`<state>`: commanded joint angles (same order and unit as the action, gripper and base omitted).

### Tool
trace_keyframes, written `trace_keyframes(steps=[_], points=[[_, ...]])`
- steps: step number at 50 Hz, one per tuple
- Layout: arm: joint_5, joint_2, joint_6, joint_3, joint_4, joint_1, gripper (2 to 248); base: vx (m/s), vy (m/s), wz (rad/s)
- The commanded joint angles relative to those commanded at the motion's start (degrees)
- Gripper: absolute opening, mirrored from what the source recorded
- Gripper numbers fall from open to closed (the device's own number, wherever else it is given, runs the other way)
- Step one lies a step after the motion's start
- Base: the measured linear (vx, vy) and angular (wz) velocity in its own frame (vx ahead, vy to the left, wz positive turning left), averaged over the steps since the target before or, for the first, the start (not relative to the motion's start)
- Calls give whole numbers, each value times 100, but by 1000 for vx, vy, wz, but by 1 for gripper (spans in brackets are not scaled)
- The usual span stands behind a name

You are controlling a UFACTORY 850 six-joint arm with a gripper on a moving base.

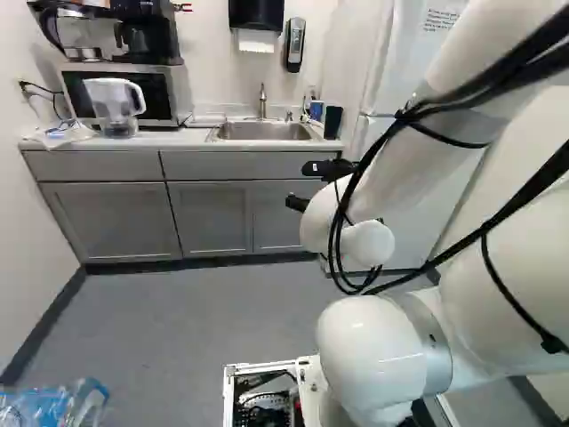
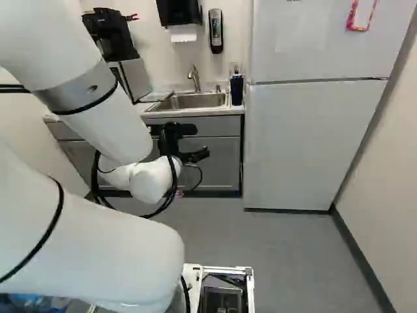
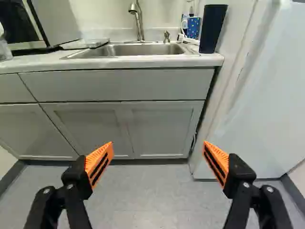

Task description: Rinse the cup and place it in the tray

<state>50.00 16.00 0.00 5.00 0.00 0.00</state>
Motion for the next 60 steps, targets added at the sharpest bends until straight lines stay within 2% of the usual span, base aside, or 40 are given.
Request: trace_keyframes(steps=[60], points=[[-114,71,0,855,0,0,247,0,0,0]])
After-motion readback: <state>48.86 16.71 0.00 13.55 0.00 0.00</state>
